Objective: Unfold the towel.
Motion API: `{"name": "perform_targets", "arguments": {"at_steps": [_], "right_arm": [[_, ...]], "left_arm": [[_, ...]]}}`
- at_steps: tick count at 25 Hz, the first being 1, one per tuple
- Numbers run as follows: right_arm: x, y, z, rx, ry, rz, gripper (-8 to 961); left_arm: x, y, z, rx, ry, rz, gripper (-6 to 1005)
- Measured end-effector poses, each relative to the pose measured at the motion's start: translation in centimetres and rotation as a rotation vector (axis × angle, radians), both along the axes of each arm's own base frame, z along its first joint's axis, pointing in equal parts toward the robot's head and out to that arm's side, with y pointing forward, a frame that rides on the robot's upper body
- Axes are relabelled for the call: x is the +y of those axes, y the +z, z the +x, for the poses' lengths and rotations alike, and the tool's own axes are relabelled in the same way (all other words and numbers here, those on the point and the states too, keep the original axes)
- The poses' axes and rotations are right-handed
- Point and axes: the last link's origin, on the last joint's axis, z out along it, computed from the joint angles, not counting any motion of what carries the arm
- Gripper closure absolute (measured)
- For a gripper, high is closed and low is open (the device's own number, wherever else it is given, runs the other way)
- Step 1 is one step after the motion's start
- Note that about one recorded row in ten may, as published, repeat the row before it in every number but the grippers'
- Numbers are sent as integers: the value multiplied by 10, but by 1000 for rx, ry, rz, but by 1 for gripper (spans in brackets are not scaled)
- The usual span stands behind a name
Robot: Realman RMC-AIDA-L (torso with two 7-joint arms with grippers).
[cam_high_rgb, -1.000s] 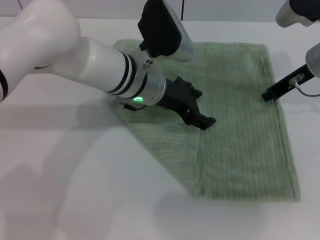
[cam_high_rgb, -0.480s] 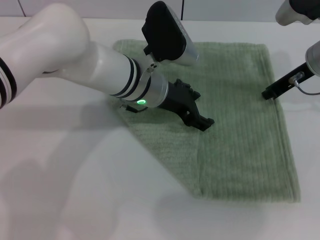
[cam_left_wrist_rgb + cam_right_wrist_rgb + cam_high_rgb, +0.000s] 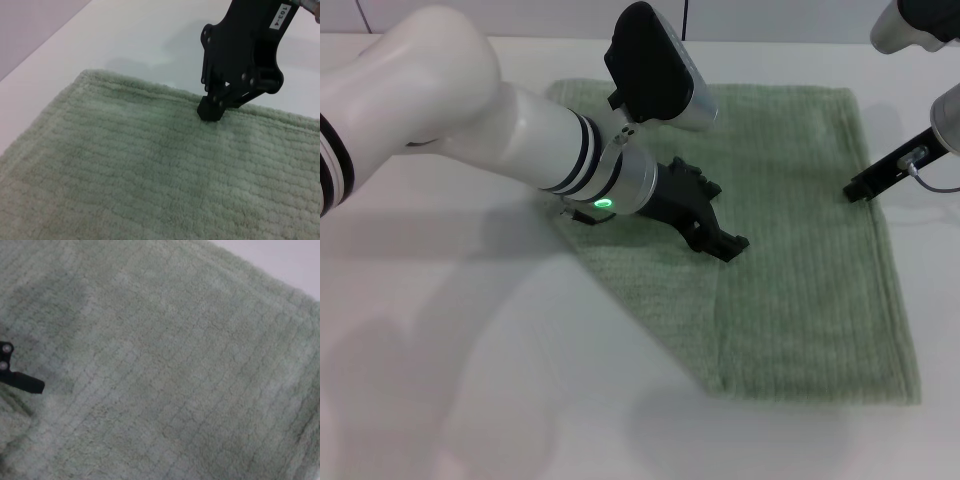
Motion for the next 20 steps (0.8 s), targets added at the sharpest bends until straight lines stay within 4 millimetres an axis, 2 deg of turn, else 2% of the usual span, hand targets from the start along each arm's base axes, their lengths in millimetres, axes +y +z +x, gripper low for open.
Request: {"name": "perform_targets", "arguments": {"at_steps": [20], "right_arm": [[-1,0,2,0,-4,1,953]], "left_arm": [[-1,-3,-3,18,8,7,273]]}}
